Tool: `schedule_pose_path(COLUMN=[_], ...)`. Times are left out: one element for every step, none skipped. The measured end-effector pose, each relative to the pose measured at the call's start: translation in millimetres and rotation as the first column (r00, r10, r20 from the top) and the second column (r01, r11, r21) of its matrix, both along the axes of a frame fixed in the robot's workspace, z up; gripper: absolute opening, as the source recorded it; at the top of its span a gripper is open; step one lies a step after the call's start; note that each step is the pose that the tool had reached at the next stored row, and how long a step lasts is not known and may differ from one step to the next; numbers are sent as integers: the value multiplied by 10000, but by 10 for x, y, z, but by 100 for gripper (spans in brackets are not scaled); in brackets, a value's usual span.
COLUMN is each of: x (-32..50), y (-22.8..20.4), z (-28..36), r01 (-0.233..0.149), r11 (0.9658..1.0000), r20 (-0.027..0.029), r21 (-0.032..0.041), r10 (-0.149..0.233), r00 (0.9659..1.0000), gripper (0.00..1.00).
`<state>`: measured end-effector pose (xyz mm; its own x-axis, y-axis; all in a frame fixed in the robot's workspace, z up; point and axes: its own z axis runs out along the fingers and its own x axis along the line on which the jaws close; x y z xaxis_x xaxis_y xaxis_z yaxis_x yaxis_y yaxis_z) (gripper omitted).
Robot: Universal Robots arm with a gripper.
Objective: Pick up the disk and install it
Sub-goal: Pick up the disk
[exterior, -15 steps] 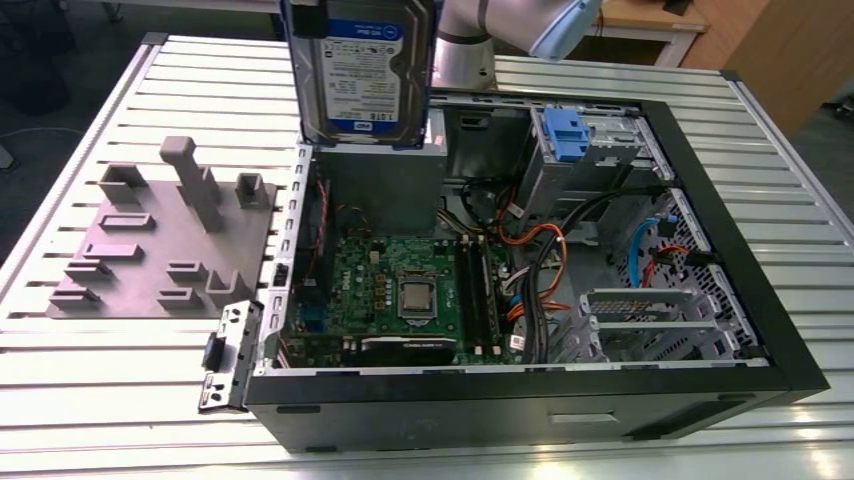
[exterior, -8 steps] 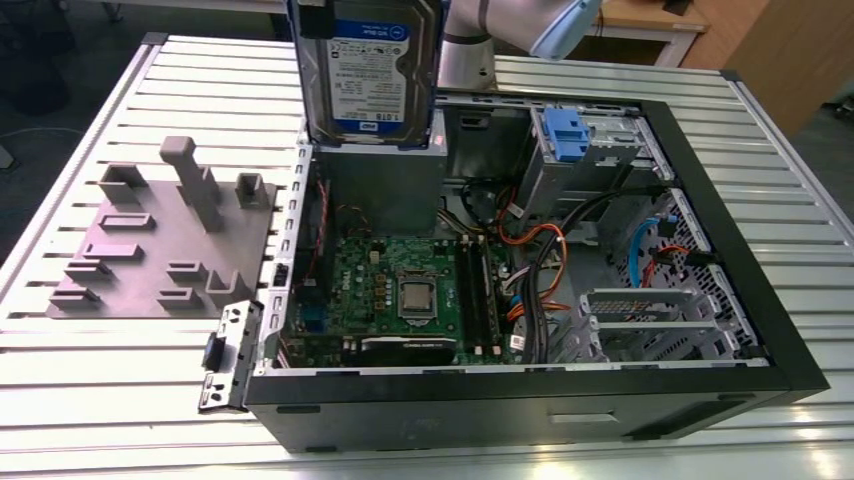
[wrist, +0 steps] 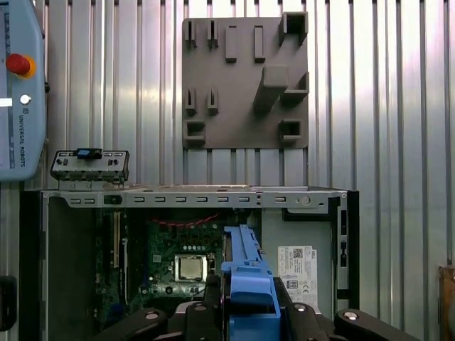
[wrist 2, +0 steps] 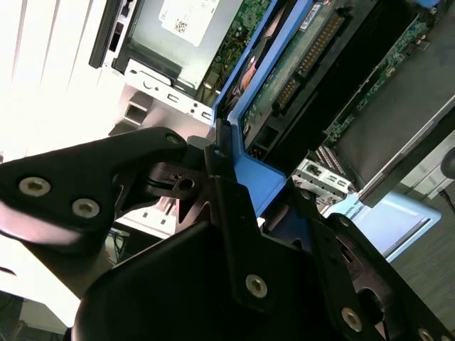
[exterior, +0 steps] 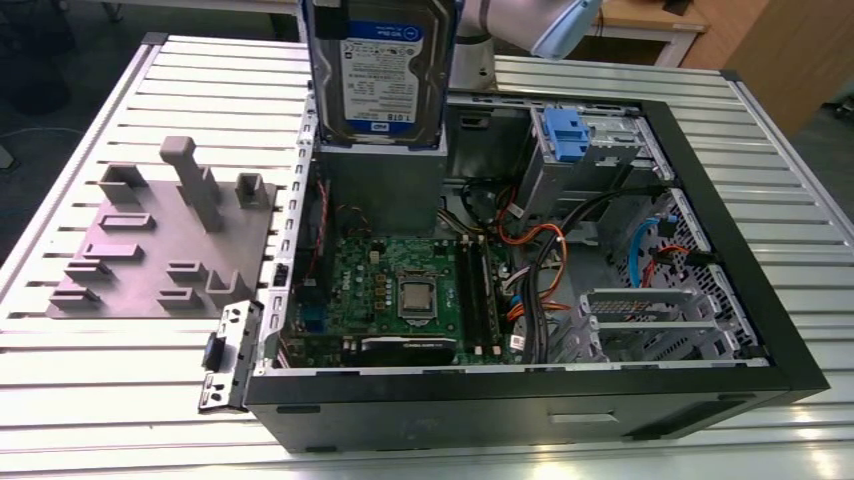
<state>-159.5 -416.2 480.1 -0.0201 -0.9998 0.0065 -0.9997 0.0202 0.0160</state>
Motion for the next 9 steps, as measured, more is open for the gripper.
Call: schedule_pose_path(x=[13, 24, 32, 44, 59, 78, 106, 137, 165], y=[0, 0, 0, 0, 0, 0, 0, 0, 0], z=[0, 0, 0, -1, 0, 0, 0, 0, 0], r01=[1, 0, 0, 0, 0, -1, 0, -1, 0], r11=[10000, 10000, 10000, 10000, 10000, 10000, 10000, 10000, 10000], r20=[0, 0, 0, 1, -1, 0, 0, 0, -1], r21=[0, 1, 1, 1, 0, 0, 1, 0, 0], r10=[-1, 0, 0, 0, 0, 1, 0, 1, 0], r00=[10000, 10000, 10000, 10000, 10000, 10000, 10000, 10000, 10000], gripper=[36, 36, 36, 36, 36, 36, 36, 36, 36])
